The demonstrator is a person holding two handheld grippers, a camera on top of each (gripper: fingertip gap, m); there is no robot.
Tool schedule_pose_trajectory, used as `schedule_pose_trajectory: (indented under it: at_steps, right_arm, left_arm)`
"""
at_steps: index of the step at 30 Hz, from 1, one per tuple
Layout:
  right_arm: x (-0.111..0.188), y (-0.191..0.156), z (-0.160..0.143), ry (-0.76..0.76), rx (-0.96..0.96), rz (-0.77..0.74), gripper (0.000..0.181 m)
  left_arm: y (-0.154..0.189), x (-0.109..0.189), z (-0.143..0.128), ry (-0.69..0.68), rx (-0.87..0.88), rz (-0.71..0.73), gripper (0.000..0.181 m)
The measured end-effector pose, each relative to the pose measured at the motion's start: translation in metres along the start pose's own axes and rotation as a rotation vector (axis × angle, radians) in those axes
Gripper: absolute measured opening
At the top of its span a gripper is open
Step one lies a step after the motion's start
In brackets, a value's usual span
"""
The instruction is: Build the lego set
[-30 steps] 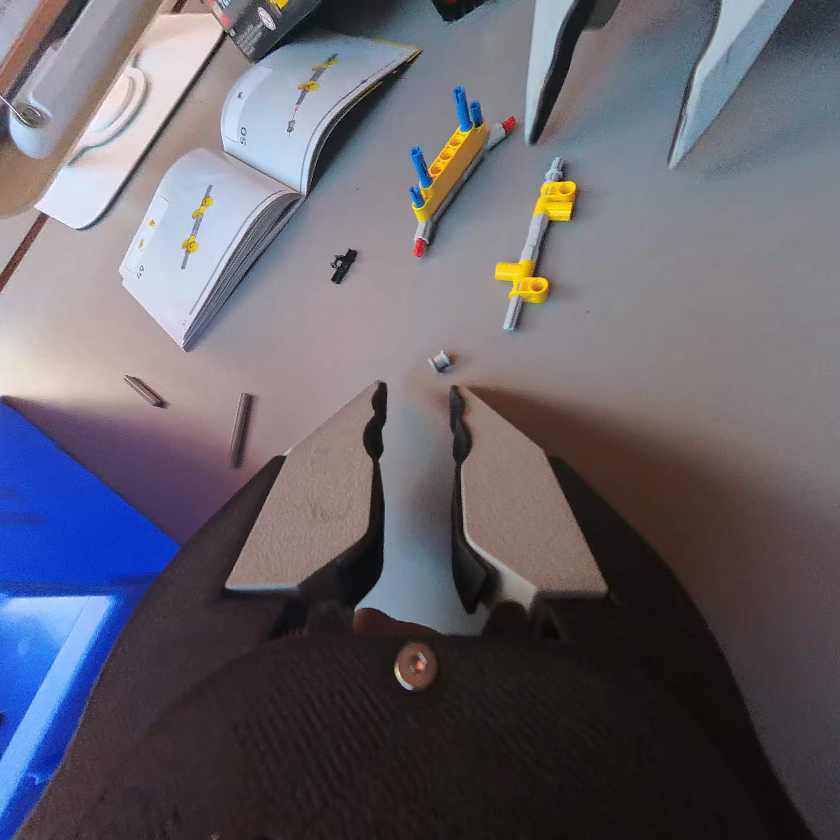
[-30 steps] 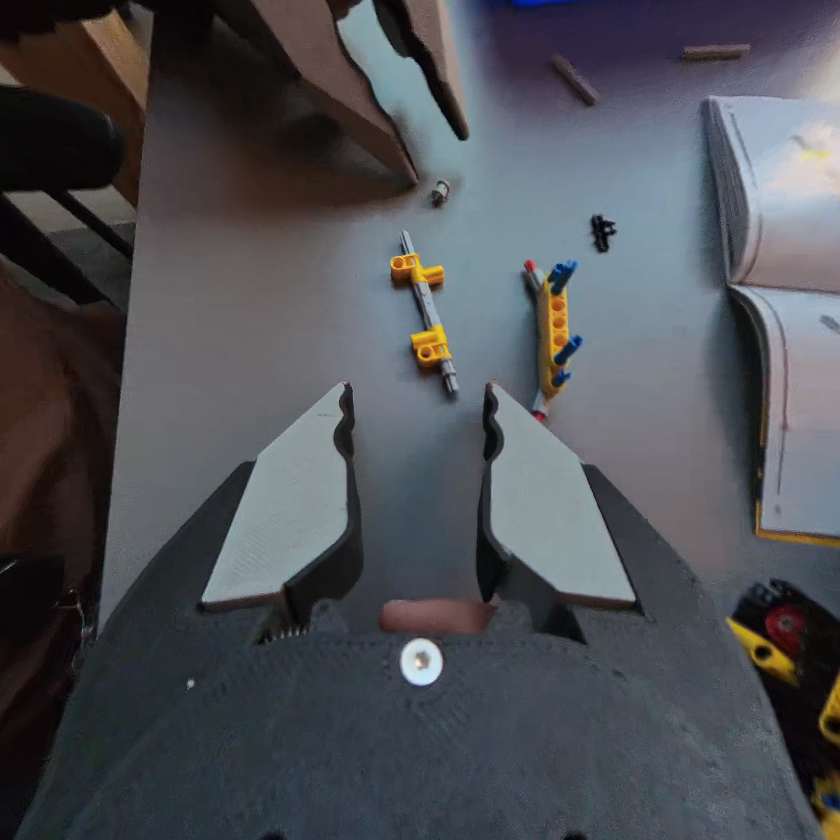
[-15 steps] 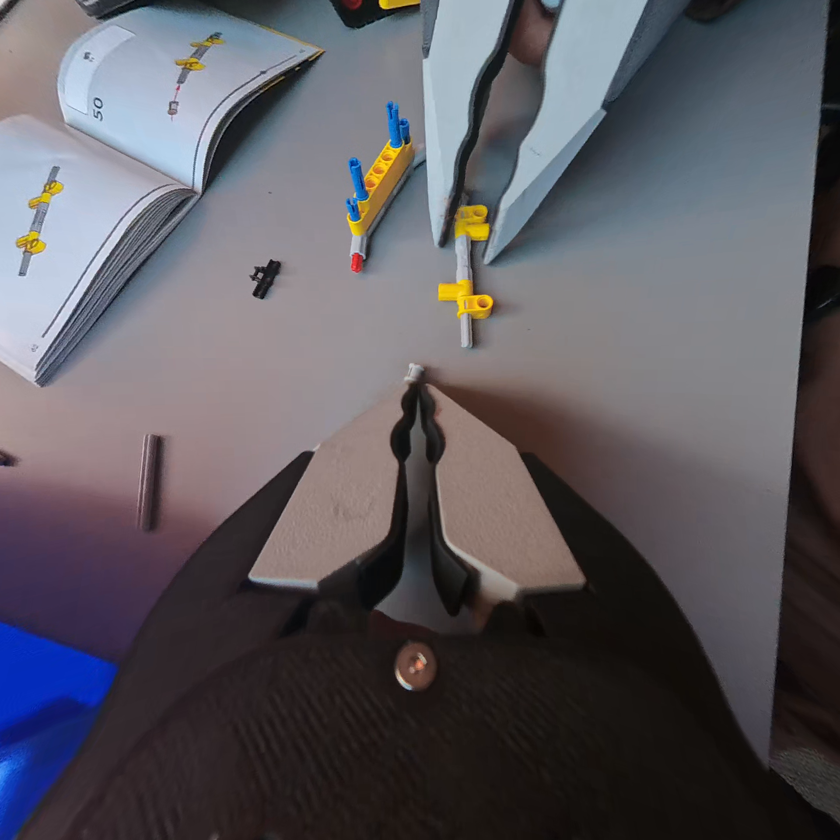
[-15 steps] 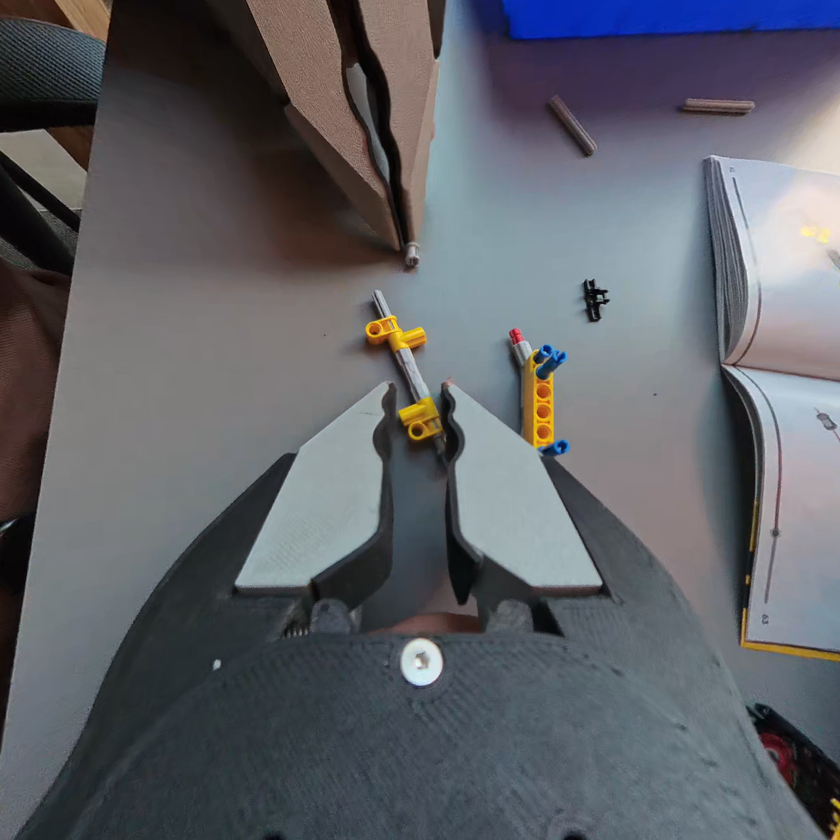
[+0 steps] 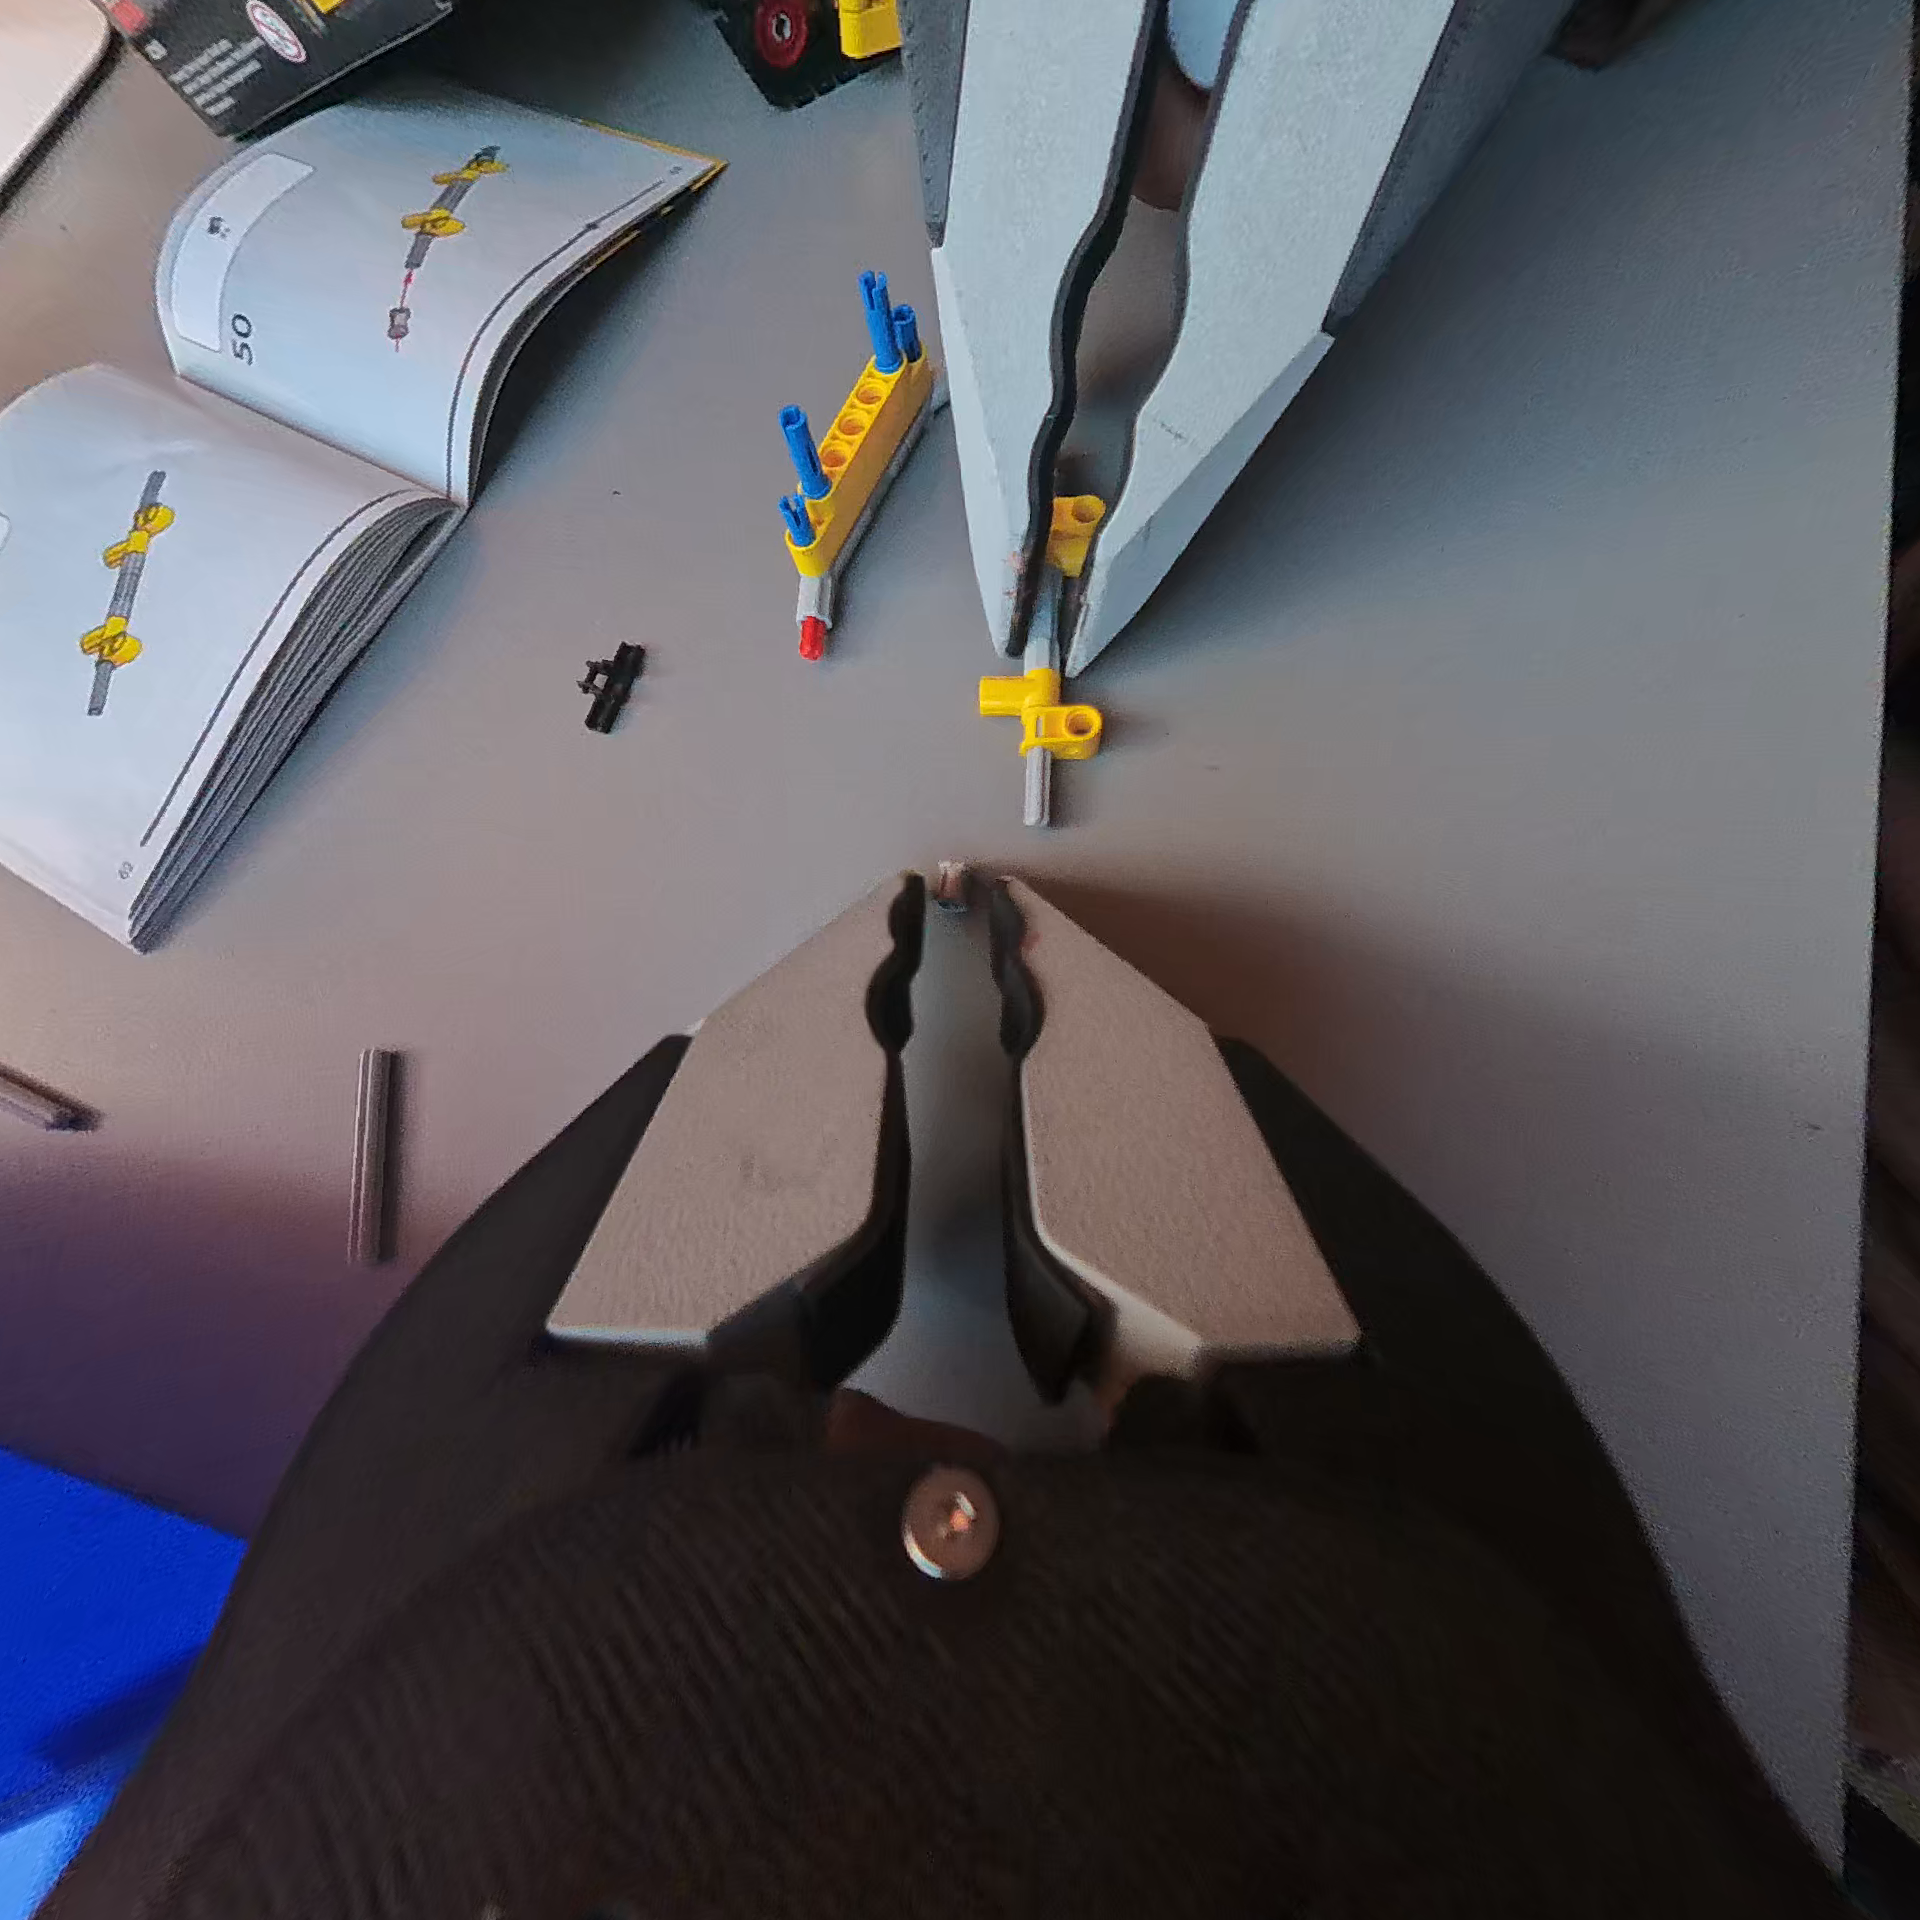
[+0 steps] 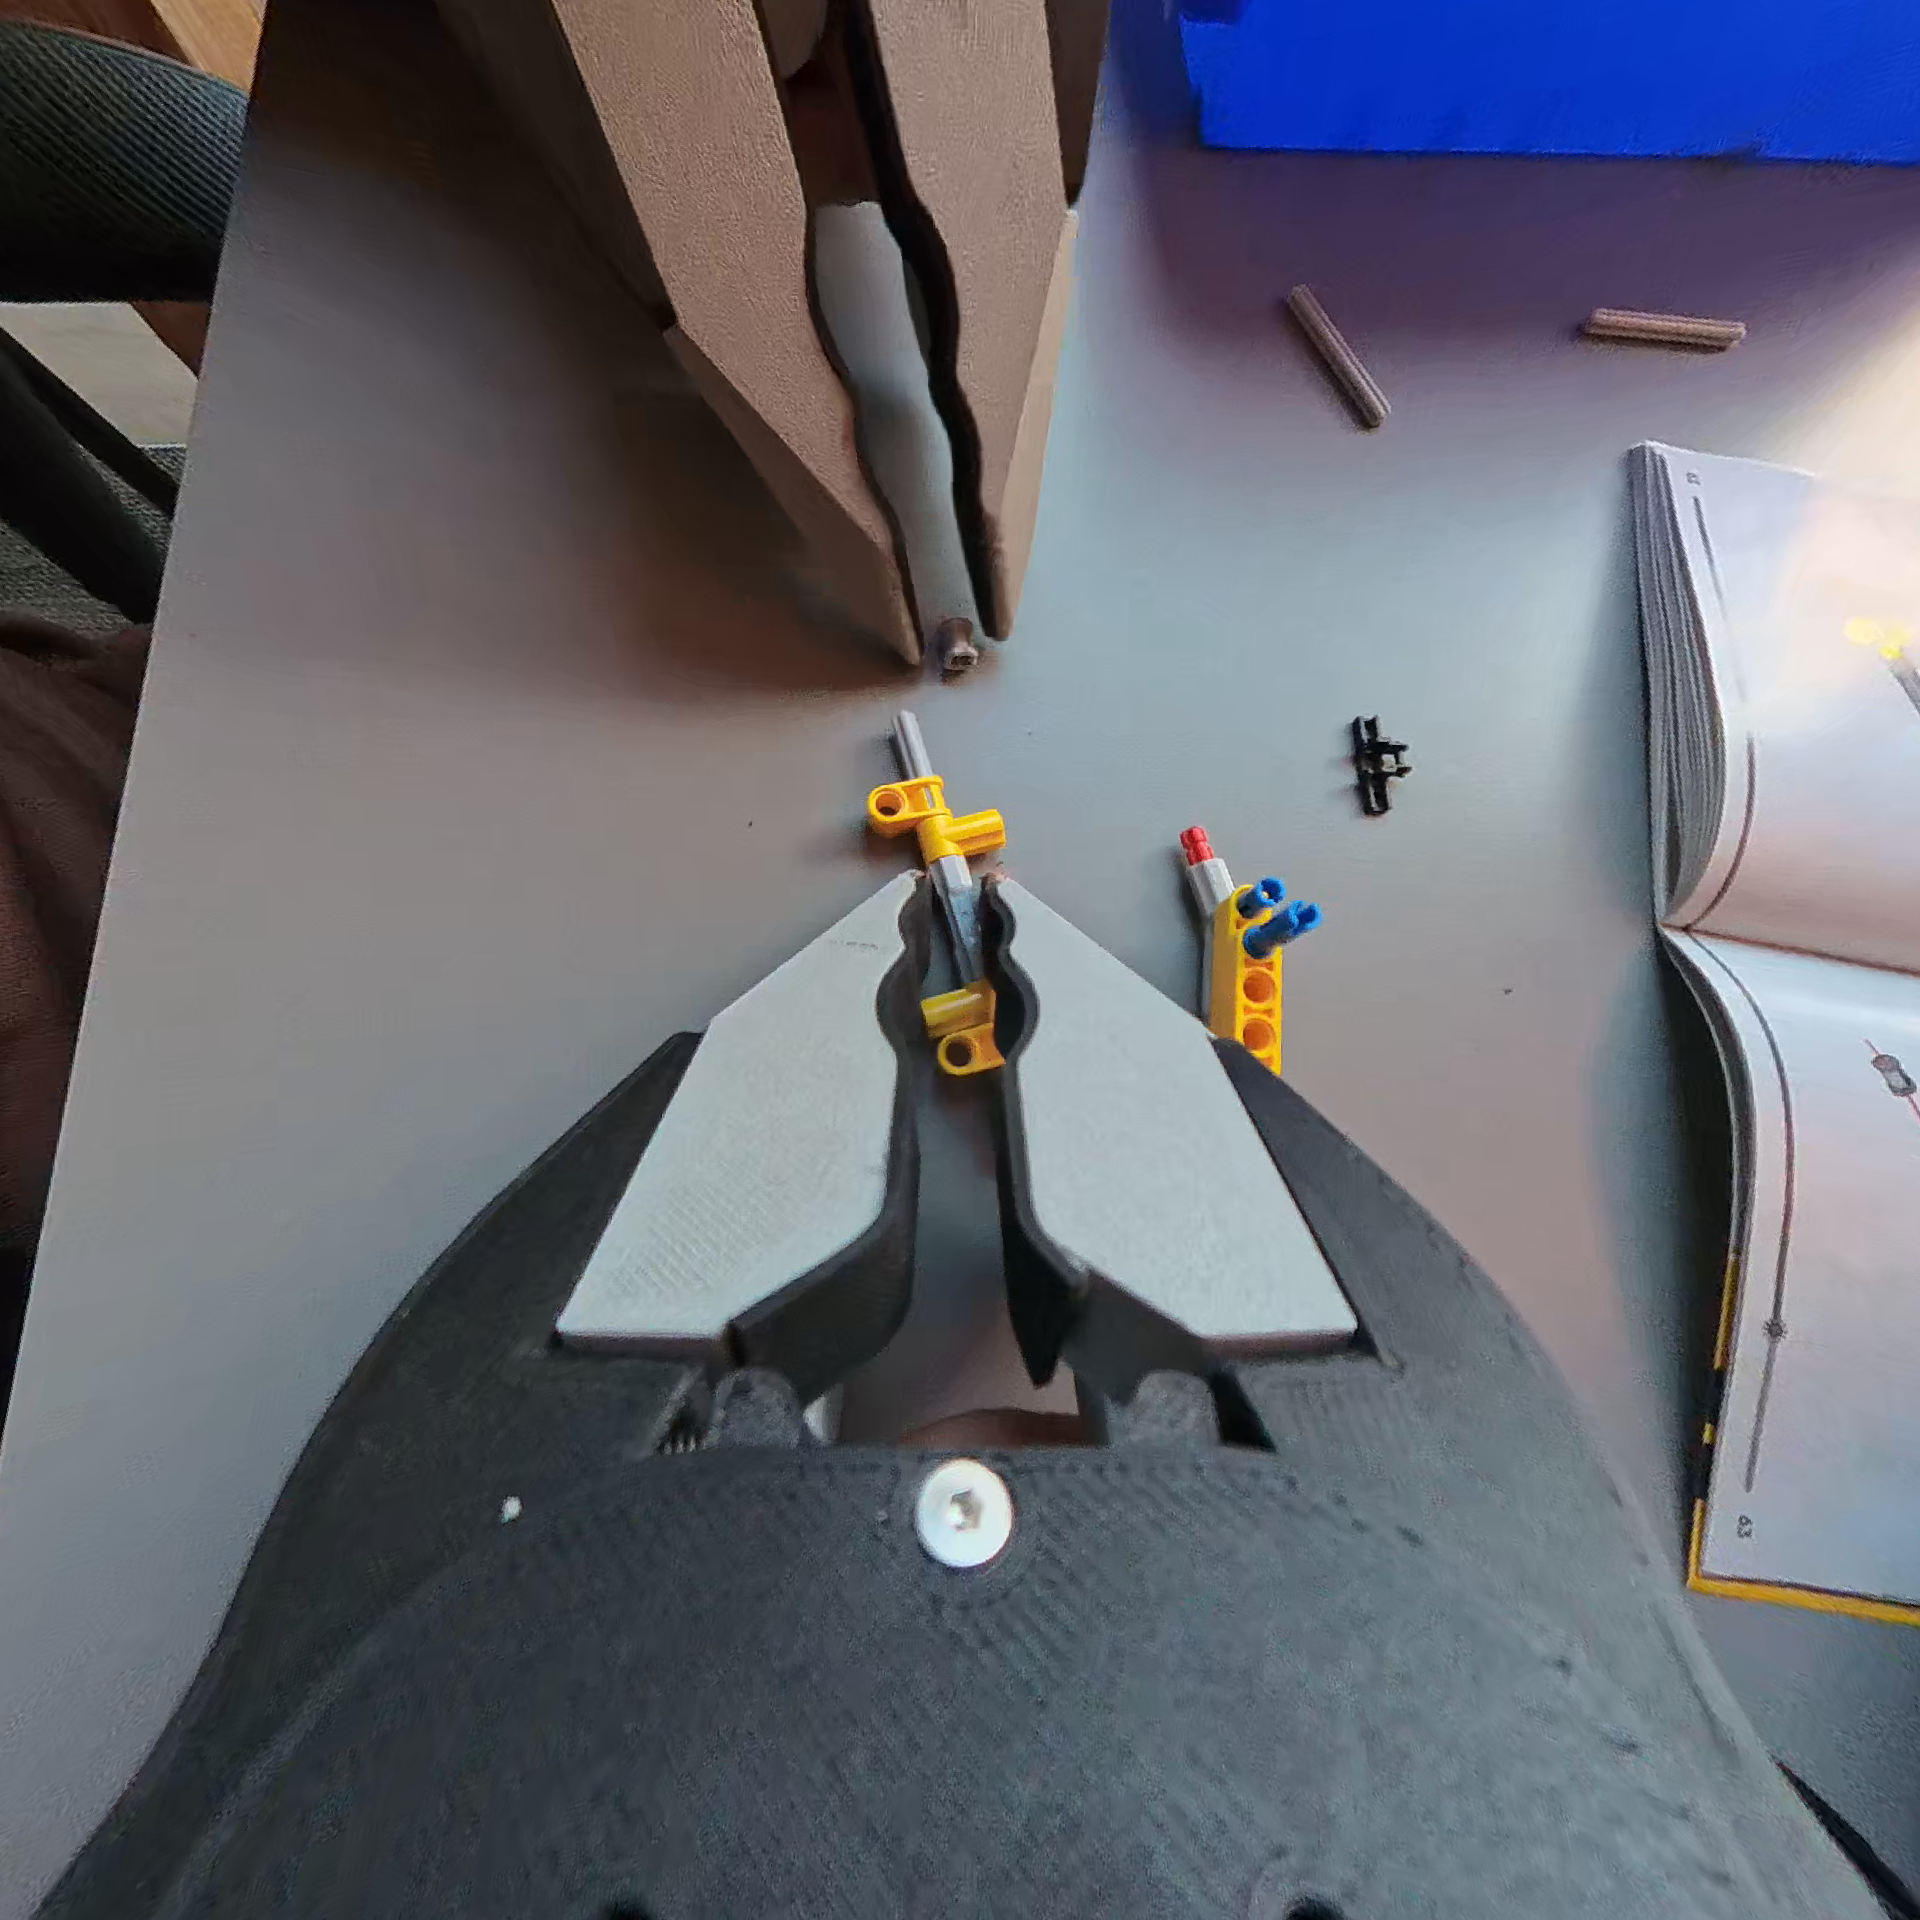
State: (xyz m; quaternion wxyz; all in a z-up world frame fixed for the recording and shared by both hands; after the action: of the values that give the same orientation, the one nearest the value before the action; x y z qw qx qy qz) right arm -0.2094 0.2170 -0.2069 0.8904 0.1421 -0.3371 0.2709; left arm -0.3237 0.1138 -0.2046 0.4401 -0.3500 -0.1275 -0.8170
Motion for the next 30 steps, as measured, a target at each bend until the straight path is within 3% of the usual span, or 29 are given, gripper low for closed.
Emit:
schedule_pose_trajectory:
  at_steps: [1,9,23,30]
  right_arm:
    - [0.0,0.0,0.0,0.0,-0.002,-0.002,0.006]
    - [0.002,0.001,0.0,0.013,0.0,-0.051,0.004]
    - [-0.004,0.002,0.004,0.002,0.011,-0.006,0.003]
    - [-0.004,0.003,0.004,0.003,-0.006,0.005,0.004]
  left_arm:
    - [0.0,-0.001,0.0,-0.002,-0.006,0.0,0.005]
    - [-0.003,-0.003,0.002,0.004,-0.033,-0.029,0.004]
    - [-0.001,-0.004,0.003,0.009,-0.088,-0.015,0.004]
    - [0.009,-0.005,0.001,0.03,-0.317,0.12,0.005]
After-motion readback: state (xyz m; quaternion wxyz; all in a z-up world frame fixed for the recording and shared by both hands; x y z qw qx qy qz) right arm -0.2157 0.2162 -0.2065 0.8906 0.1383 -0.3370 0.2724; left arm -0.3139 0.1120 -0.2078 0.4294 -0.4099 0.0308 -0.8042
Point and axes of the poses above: each gripper's, where its closed fingertips meet, x back along the fingers, z out of its top, y = z × x across the jaws, the point moved 8 cm from there along x, back along the fingers
